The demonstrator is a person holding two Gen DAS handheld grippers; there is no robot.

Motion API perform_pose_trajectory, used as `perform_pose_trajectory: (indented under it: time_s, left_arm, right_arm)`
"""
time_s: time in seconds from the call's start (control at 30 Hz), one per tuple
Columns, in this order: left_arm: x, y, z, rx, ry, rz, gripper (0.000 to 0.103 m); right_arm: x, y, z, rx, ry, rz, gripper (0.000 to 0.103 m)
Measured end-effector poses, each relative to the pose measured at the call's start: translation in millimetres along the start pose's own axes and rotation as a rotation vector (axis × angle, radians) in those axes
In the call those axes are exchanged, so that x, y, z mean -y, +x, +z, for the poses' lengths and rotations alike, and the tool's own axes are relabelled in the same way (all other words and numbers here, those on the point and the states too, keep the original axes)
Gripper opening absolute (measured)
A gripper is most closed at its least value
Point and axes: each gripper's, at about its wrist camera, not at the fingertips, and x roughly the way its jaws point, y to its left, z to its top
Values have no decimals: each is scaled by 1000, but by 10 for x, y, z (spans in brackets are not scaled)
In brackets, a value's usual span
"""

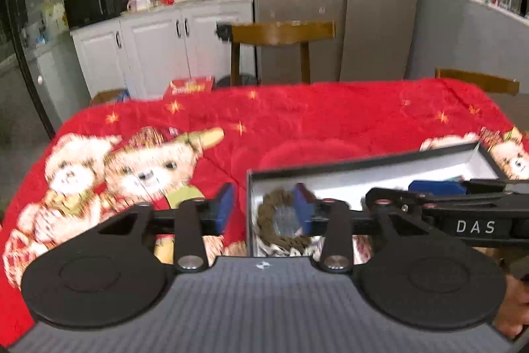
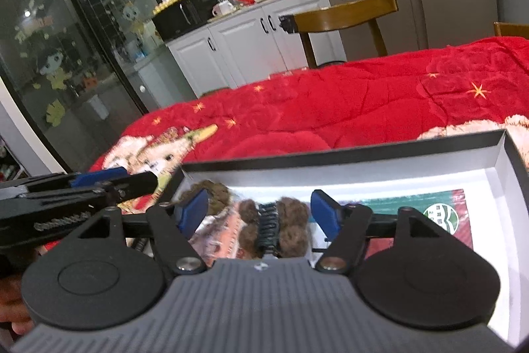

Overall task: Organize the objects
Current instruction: 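Open the left tool releasing the scrunchie while the right tool releases the clip, then raise both open tools away from the box toward the remaining items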

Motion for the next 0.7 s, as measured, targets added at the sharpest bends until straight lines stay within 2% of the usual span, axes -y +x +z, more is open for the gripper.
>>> perform_pose_trajectory:
  time_s: [0.07, 0.17, 0.37, 0.53, 0.7]
  left_arm:
    - [-50, -156, 56, 51, -13, 1, 61]
    - [-138, -417, 141, 115, -52, -11, 68]
    - [-219, -1118, 264, 270, -102, -84, 74]
    - [-107, -1856, 264, 423, -100, -89, 78]
    - [65, -2559, 108, 601, -87, -193, 86]
  right_arm:
    - [-38, -95, 41, 24, 1, 16, 81]
    - [-133, -344, 126, 89, -19, 31, 84]
    - [-383, -1101, 206, 273, -29, 53, 95]
    - [-601, -1683, 74, 368, -100, 29, 98]
    - [-711, -2145, -116, 438, -161, -3, 103]
